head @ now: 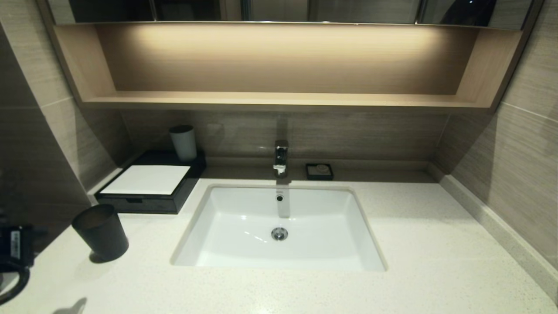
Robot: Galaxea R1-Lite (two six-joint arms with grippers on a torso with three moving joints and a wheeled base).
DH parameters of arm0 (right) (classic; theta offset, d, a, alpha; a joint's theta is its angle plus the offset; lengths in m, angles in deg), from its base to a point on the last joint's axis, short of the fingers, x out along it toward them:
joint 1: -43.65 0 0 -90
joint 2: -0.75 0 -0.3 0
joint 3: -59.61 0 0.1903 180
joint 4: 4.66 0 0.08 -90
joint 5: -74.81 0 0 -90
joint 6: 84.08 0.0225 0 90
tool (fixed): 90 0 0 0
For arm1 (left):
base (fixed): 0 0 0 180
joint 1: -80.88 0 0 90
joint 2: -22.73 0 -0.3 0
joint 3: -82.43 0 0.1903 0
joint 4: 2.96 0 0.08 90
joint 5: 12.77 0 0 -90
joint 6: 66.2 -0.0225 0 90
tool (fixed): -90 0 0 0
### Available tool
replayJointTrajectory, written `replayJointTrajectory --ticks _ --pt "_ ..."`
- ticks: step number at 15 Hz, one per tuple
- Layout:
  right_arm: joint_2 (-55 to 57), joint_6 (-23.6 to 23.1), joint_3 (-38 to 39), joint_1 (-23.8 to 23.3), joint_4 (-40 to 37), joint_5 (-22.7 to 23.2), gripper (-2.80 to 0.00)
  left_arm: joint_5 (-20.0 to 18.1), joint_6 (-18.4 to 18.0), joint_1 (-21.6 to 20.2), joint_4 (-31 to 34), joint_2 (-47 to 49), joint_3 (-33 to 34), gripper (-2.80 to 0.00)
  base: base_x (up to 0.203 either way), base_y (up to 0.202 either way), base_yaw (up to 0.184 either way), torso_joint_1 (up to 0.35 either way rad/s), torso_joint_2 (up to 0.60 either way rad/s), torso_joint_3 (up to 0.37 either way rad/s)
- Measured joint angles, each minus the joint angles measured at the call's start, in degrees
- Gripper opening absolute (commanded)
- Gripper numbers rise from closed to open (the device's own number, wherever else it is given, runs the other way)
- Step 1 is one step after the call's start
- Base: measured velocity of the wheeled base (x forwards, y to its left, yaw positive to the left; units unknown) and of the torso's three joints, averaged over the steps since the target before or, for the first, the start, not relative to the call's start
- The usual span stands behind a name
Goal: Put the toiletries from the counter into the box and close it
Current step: Pick up the cup
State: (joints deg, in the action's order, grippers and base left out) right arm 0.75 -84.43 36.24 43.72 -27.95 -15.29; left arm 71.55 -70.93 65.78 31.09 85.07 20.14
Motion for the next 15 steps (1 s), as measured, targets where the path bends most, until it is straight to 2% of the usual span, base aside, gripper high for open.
replayJointTrajectory --ticks 3,8,15 --pt "0.0 0.03 0.0 0.0 0.0 0.02 -2.8 1.75 -3.28 -2.4 -12.11 -0.1 11.52 -2.8 0.0 0.0 0.0 0.0 0.0 0.0" --pt "0.0 0.04 0.0 0.0 0.0 0.02 -2.8 1.96 -4.25 -3.7 -29.54 1.92 25.08 -2.8 0.0 0.0 0.0 0.0 0.0 0.0" --pt "0.0 0.02 0.0 0.0 -0.01 0.02 -2.8 -1.52 -4.43 -3.74 -41.25 8.99 32.31 -2.8 0.0 0.0 0.0 0.0 0.0 0.0"
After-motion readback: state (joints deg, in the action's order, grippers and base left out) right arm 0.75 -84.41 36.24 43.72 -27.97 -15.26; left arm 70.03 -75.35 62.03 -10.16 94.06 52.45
